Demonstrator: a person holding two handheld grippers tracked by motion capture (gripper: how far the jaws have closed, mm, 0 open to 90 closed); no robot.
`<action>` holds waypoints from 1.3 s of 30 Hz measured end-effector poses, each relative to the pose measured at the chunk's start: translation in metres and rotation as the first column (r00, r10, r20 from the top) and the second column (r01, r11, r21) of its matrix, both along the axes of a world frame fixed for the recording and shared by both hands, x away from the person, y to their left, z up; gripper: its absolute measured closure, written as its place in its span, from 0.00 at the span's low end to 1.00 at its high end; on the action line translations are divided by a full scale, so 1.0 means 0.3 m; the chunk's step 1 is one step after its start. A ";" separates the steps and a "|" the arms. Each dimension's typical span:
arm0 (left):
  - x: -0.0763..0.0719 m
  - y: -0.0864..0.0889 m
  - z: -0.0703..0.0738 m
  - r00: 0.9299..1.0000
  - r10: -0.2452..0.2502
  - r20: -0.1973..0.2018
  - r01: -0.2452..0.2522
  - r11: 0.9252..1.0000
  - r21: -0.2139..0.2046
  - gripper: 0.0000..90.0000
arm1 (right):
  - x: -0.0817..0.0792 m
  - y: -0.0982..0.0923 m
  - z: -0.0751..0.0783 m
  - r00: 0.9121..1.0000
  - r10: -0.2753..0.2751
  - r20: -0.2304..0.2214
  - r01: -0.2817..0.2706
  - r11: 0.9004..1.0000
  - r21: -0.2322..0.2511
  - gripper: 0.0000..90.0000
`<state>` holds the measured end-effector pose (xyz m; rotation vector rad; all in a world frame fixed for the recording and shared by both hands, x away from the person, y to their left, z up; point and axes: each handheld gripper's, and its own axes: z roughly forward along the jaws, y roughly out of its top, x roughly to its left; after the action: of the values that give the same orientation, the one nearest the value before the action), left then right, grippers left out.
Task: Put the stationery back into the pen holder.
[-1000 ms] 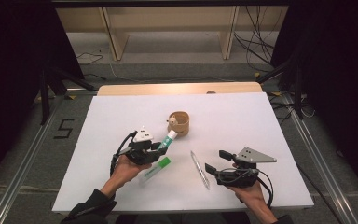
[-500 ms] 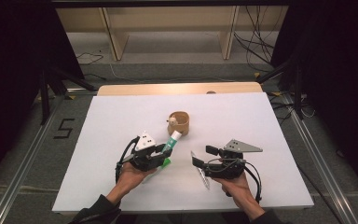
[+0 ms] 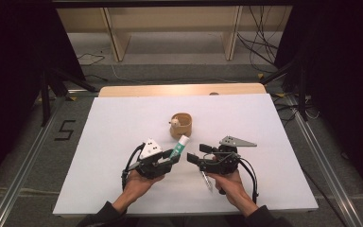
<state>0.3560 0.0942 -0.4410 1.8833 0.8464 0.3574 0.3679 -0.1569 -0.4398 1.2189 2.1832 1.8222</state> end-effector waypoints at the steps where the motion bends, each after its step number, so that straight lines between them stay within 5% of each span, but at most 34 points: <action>1: -0.003 -0.004 -0.001 1.000 -0.002 0.003 0.002 1.000 0.001 0.72 | 0.004 0.004 -0.001 1.000 0.001 -0.006 -0.001 1.000 0.007 0.28; 39: -0.044 -0.057 0.002 0.997 -0.049 0.058 0.050 0.999 -0.013 0.72 | 0.046 0.042 -0.033 0.991 0.042 -0.128 -0.018 0.983 0.184 0.67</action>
<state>0.3427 0.0772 -0.4405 1.8682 0.7602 0.3718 0.3817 -0.1443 -0.4496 1.3847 2.1491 2.0496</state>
